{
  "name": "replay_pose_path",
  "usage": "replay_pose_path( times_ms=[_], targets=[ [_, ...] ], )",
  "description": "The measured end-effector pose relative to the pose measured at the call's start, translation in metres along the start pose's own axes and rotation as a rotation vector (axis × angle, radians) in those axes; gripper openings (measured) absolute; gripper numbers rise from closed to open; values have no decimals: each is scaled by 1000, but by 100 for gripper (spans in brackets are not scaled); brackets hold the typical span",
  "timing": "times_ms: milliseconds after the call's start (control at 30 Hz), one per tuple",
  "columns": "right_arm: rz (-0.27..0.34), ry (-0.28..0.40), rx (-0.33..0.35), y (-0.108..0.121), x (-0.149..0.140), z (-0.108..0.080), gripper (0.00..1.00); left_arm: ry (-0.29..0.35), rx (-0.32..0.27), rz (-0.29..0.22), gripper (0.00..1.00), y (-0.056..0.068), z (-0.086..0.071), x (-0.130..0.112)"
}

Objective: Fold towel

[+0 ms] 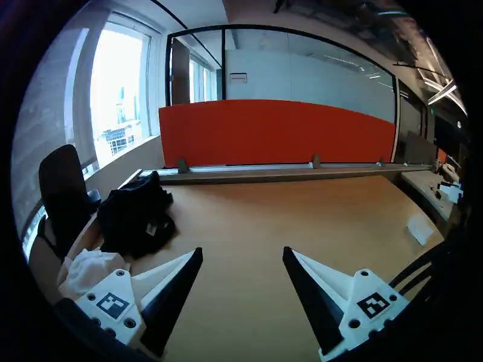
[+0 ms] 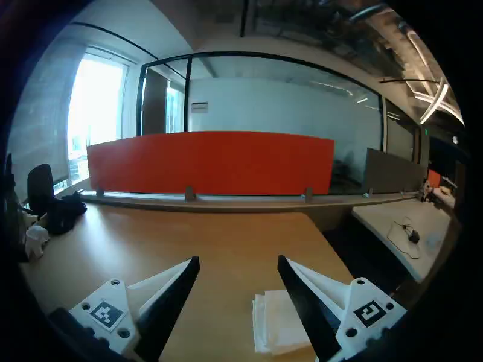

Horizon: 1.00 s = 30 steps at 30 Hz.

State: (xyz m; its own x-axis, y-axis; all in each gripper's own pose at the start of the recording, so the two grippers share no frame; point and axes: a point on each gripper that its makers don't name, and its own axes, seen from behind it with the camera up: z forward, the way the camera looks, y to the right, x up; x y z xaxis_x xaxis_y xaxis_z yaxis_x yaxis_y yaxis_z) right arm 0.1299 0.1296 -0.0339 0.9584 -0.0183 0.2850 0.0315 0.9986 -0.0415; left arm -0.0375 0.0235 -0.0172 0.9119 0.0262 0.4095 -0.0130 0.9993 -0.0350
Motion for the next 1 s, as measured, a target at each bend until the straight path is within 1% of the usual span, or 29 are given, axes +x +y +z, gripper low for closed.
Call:
replay_pose_path(
  times_ms=[200,367,500,667,767,867,1000],
  targets=[
    [-17,48,-3,-12,21,-2,100,53,16,9,98,-5,1,14],
    [-25,87,2,-30,38,-4,100,89,7,3,99,-2,2,24],
    [-27,107,6,-46,49,-3,100,113,1,5,99,-1,2,31],
    [-22,132,24,-72,65,-3,100,146,-2,3,99,1,3,42],
    [-30,143,34,-89,72,-2,100,170,-4,-7,99,3,2,50],
    [-37,151,43,-106,79,0,100,191,-14,-15,99,7,3,58],
    [-47,166,62,-129,89,2,100,213,-22,-10,99,10,3,65]
  ],
)
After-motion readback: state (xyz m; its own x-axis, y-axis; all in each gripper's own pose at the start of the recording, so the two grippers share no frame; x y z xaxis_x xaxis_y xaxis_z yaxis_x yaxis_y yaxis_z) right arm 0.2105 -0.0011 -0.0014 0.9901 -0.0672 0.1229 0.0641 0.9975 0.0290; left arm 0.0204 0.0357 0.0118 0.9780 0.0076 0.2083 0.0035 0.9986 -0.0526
